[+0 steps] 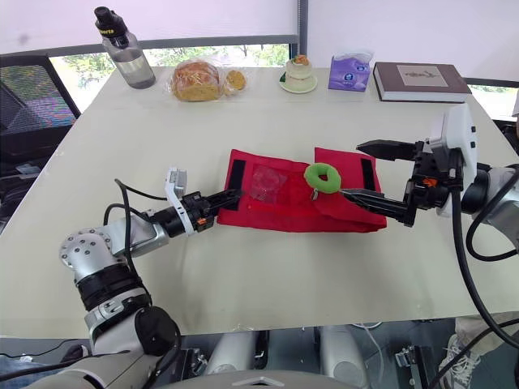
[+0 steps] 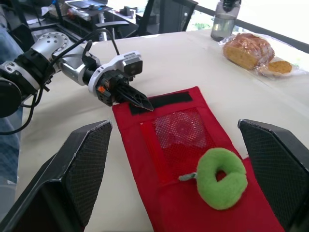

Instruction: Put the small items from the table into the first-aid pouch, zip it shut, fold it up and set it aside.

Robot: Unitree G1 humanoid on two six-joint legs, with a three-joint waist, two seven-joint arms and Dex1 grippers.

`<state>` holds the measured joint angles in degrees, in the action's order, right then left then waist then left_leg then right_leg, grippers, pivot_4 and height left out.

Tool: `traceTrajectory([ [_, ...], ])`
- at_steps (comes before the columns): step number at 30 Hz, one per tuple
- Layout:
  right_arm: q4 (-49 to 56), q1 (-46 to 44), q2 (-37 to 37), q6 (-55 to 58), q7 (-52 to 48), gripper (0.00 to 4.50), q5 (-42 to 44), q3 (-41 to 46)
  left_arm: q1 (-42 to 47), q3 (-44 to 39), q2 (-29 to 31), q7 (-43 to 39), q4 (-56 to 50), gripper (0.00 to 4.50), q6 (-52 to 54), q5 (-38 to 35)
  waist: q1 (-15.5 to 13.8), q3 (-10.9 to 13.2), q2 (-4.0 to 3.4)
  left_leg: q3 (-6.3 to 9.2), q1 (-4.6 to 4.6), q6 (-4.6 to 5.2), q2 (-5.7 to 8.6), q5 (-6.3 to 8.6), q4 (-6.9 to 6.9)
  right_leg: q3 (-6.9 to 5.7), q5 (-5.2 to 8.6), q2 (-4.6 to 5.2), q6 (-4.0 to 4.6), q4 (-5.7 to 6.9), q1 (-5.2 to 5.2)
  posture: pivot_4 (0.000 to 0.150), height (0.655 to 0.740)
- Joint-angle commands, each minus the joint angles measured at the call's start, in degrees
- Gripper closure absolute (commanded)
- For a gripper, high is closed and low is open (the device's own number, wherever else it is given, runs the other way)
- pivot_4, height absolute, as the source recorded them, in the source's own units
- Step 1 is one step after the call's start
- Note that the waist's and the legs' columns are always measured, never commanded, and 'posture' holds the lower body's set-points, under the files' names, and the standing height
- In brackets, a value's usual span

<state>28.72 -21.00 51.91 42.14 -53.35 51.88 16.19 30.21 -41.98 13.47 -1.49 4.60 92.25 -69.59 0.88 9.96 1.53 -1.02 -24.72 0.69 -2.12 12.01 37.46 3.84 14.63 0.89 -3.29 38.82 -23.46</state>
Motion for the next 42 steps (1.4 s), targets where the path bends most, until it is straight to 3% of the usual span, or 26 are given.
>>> traceTrajectory([
  [1,0.8,-2.1,-0.8,-1.0,0.0,0.00,0.8,-0.9,-1.1,0.9,3.5,-1.8,0.0,4.35,0.2,-2.8,0.1,0.0,0.00,0.00,0.00,0.00,0.00,0.00,0.00,0.00,0.00,0.00,0.00,0.00,0.00,0.150,0.7387],
  [8,-2.1,-5.7,-2.5,1.7,1.7,0.00,-0.7,-6.7,-4.0,1.1,14.9,-13.8,-1.0,4.35,0.0,-5.9,0.5,0.0,0.02,-0.01,0.00,-0.01,-0.05,0.00,-0.05,0.00,0.01,-0.02,0.03,0.02,-0.08,0.150,0.7387],
  [12,-6.5,-8.2,-4.1,-1.5,1.5,0.00,-7.5,-12.4,-5.6,3.0,21.3,-20.8,-0.6,4.35,-0.9,-5.9,0.9,0.0,0.03,0.00,0.00,-0.01,-0.04,0.00,-0.06,0.01,0.01,0.08,0.06,-0.01,-0.10,0.150,0.7387],
  [15,-10.5,-9.6,-6.4,-6.7,0.3,0.86,-15.0,-18.5,-5.4,4.9,24.3,-25.1,-0.2,4.50,-2.2,-5.3,1.0,0.0,0.04,-0.03,-0.01,-0.01,-0.03,0.00,-0.06,-0.02,0.04,0.09,0.11,-0.02,-0.11,0.150,0.7387],
  [20,-19.9,-13.4,-12.8,-14.0,-1.4,3.51,-23.8,-25.3,-4.0,8.0,26.6,-30.3,-0.3,4.50,-3.9,-5.4,1.2,0.0,0.04,-0.06,-0.02,-0.01,-0.04,0.00,-0.08,-0.02,0.01,0.10,0.06,-0.02,-0.13,0.150,0.7387],
  [22,-25.3,-14.6,-15.9,-17.7,-2.2,4.32,-27.3,-27.8,-4.3,9.6,27.2,-31.8,-0.7,4.50,-4.5,-4.5,1.4,0.0,0.06,-0.05,-0.02,-0.01,-0.04,0.00,-0.08,-0.01,0.01,0.10,0.05,-0.01,-0.13,0.150,0.7387],
  [23,-27.6,-14.9,-17.0,-19.4,-2.7,4.47,-28.8,-28.7,-4.5,10.4,27.3,-32.2,-0.8,4.50,-4.9,-4.0,1.4,0.0,0.04,-0.07,0.00,-0.01,-0.04,0.00,-0.08,-0.01,0.01,0.07,0.05,-0.02,-0.13,0.150,0.7387],
  [32,-42.4,-16.8,-22.6,-27.9,-5.4,4.47,-40.7,-35.7,2.5,18.5,27.4,-38.0,-1.8,4.50,-9.5,-1.2,1.4,0.0,0.10,-0.05,0.02,-0.02,-0.03,0.00,-0.07,-0.04,-0.01,0.08,0.04,0.00,-0.10,0.150,0.7387],
  [42,-46.7,-17.8,-26.6,-27.9,-5.1,4.47,-46.0,-38.2,21.5,33.1,16.1,-44.4,2.2,4.50,-15.9,4.0,1.4,0.0,0.15,0.04,0.13,-0.14,-0.06,-0.07,-0.20,0.09,-0.05,0.00,0.08,0.06,-0.11,0.150,0.7387],
])
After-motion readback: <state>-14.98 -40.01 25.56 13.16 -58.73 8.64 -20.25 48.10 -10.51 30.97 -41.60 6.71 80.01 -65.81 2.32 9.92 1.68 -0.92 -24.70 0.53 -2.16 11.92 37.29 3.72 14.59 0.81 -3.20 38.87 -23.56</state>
